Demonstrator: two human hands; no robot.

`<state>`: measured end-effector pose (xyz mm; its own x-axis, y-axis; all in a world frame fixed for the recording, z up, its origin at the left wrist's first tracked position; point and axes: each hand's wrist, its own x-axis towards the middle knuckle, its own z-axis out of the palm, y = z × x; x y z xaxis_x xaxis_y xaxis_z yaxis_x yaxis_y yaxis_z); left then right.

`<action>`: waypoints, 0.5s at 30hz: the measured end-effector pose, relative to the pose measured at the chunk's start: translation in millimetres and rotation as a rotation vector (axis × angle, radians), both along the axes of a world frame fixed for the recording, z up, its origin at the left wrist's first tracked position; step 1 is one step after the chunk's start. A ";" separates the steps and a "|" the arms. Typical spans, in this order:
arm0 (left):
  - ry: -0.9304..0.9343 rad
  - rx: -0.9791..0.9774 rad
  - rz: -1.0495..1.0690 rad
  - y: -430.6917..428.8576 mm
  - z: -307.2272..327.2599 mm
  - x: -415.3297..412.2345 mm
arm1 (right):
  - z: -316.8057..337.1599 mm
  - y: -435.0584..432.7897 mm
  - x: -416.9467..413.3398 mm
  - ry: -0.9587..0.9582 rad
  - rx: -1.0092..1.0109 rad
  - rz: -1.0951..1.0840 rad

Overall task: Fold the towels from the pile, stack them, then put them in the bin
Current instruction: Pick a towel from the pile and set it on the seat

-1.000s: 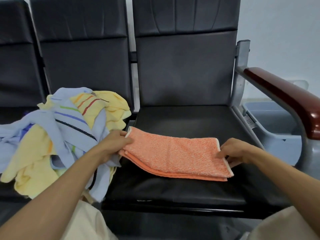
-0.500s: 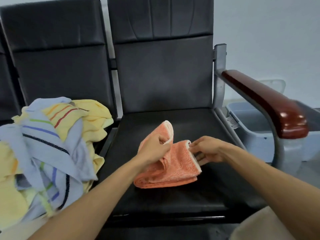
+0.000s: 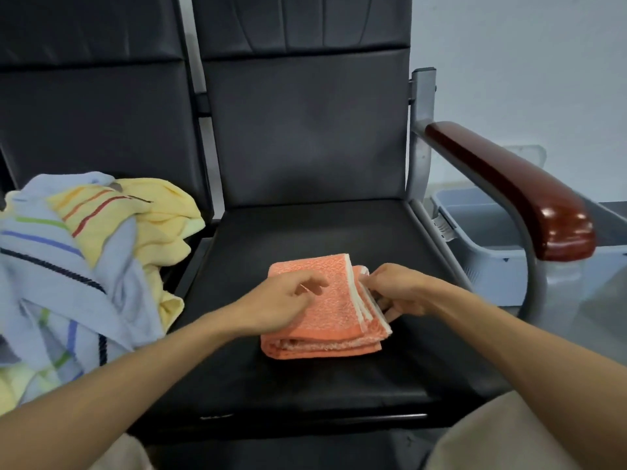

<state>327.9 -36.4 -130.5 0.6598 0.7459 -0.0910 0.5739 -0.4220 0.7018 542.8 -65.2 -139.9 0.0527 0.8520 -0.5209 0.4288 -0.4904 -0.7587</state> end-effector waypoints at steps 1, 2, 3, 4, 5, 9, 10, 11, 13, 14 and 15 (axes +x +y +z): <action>0.023 0.115 -0.011 4.2 2.1 -12.4 | -0.6 0.2 -3.4 -0.078 0.009 0.009; 0.028 0.194 -0.004 9.0 2.4 -25.5 | -2.1 1.9 -8.5 -0.165 0.016 0.014; 0.045 0.249 0.010 14.7 0.6 -35.9 | -3.6 3.6 -12.4 -0.246 0.019 0.012; 0.082 0.295 0.018 21.1 -1.7 -43.9 | -4.6 5.9 -15.7 -0.323 0.018 0.012; 0.129 0.327 0.023 27.4 -5.5 -52.7 | -6.1 9.1 -20.5 -0.411 0.016 0.025; 0.213 0.338 0.070 39.0 -14.6 -70.5 | -12.4 17.5 -33.8 -0.731 0.094 0.070; 0.211 0.336 0.097 39.8 -14.6 -72.0 | -14.0 18.9 -36.2 -0.751 0.134 0.071; 0.189 0.334 0.134 40.1 -13.2 -73.8 | -15.2 21.7 -38.6 -0.745 0.196 0.082; 0.104 0.286 0.231 40.0 -8.7 -75.4 | -10.9 25.8 -41.3 -0.665 0.371 0.117; 0.061 0.240 0.280 39.8 -6.4 -76.0 | -5.8 27.0 -42.1 -0.601 0.472 0.135; 0.031 0.190 0.322 40.1 -5.4 -76.5 | 0.5 27.7 -42.4 -0.534 0.567 0.152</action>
